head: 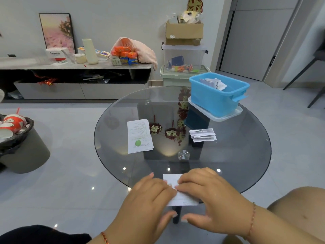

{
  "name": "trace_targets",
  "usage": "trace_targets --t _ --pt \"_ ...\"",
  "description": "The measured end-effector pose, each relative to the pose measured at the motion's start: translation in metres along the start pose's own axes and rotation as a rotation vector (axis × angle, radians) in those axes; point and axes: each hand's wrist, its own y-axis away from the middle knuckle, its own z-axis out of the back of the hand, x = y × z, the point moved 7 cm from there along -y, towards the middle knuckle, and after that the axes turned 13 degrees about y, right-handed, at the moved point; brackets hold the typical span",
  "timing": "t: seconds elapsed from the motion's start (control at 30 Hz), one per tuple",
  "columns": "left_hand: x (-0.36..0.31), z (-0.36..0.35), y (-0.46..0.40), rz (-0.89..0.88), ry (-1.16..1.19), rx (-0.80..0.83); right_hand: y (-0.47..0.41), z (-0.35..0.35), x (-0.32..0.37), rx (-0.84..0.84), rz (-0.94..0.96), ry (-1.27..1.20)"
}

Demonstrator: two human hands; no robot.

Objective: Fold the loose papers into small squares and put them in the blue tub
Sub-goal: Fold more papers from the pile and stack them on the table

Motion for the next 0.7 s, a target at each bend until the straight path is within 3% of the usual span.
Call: trace_targets --t 0.13,0.27,0.47,0.7 --pt "0.005 0.007 0.000 0.057 0.066 -0.090 0.002 0.000 -0.005 -0.079 -0.051 -0.063" --pt "0.015 0.012 -0.005 0.271 0.130 -0.157 0.002 0.001 -0.024 -0.157 -0.269 -0.202" --pt "0.027 0.010 -0.004 0.506 0.146 -0.250 0.005 -0.007 -0.042 -0.106 -0.523 -0.232" --pt "0.027 0.006 -0.005 0.581 0.149 -0.268 0.004 -0.008 -0.042 -0.091 -0.601 -0.218"
